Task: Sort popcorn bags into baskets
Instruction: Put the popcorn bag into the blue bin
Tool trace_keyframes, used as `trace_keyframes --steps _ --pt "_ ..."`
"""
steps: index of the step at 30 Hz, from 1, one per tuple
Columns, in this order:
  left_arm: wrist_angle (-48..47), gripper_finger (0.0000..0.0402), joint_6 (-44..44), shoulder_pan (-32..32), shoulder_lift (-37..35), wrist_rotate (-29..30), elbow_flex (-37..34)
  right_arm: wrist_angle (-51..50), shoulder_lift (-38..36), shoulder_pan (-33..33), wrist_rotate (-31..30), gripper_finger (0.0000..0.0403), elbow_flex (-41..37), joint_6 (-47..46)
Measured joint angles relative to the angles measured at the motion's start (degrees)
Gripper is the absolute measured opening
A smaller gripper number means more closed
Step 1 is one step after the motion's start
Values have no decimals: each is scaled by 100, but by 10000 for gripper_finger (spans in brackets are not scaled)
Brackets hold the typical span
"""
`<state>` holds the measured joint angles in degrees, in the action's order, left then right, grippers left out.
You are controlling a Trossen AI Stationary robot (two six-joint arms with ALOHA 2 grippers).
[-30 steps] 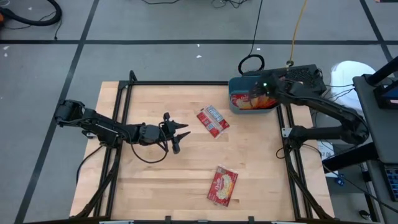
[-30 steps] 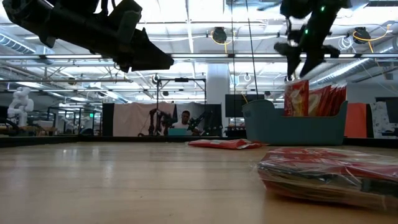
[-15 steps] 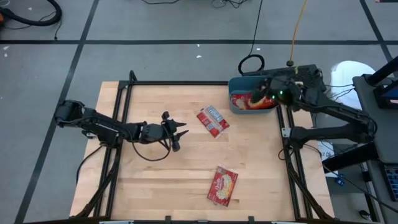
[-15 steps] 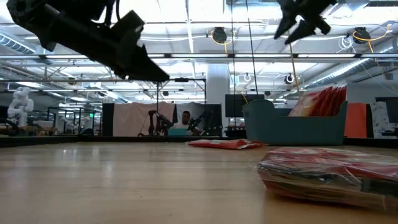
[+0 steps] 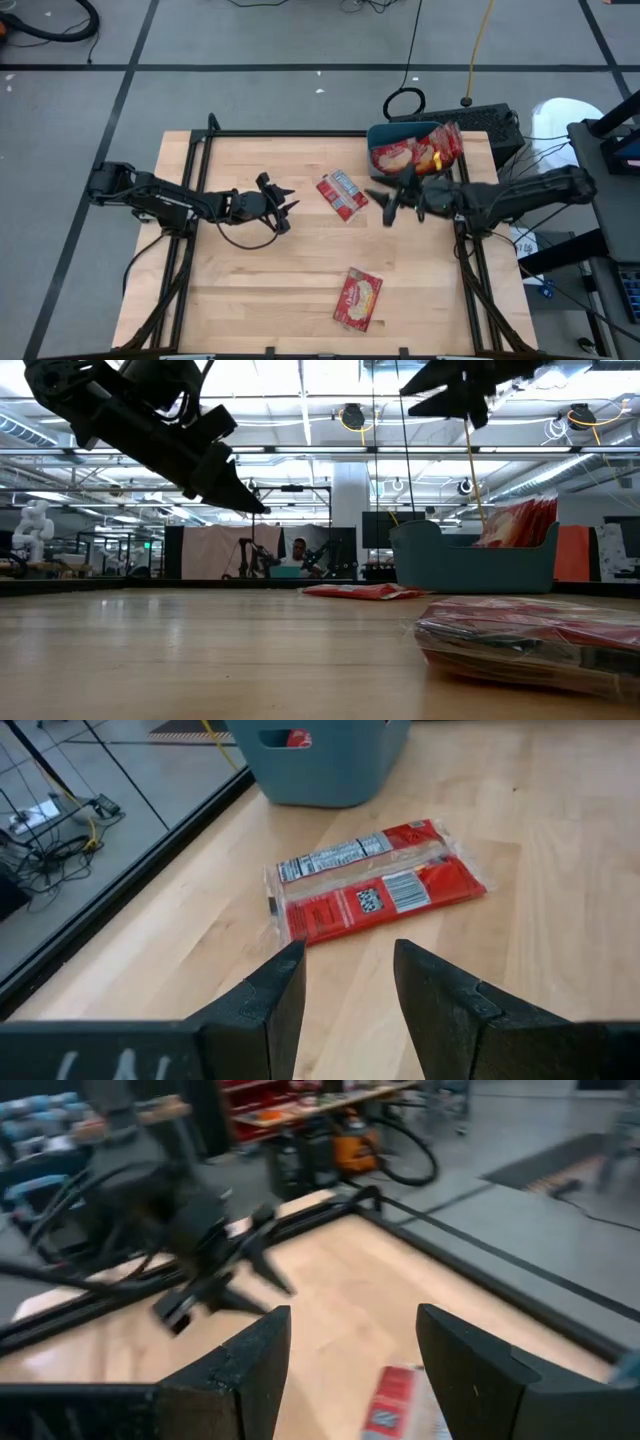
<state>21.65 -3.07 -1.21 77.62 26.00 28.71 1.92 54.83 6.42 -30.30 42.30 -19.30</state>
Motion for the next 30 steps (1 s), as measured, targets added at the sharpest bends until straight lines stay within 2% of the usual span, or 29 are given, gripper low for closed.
trace_keyframes --steps 4,6,12,17,25,30 --pt "-55 157 -3 38 0 0 0 973 278 402 -53 210 -591 237" --pt "-60 157 -7 46 0 0 0 1229 486 613 -262 210 -764 320" --pt "-94 157 20 83 0 0 0 1282 1259 1053 -731 210 -856 679" --pt "-94 157 -10 87 0 0 0 1288 1960 1081 -721 210 -856 510" --pt "-90 157 -101 70 0 -50 0 1735 3020 1046 -707 210 -856 1553" --pt "-90 157 -23 72 0 -52 0 1992 3379 853 -708 210 -856 1506"
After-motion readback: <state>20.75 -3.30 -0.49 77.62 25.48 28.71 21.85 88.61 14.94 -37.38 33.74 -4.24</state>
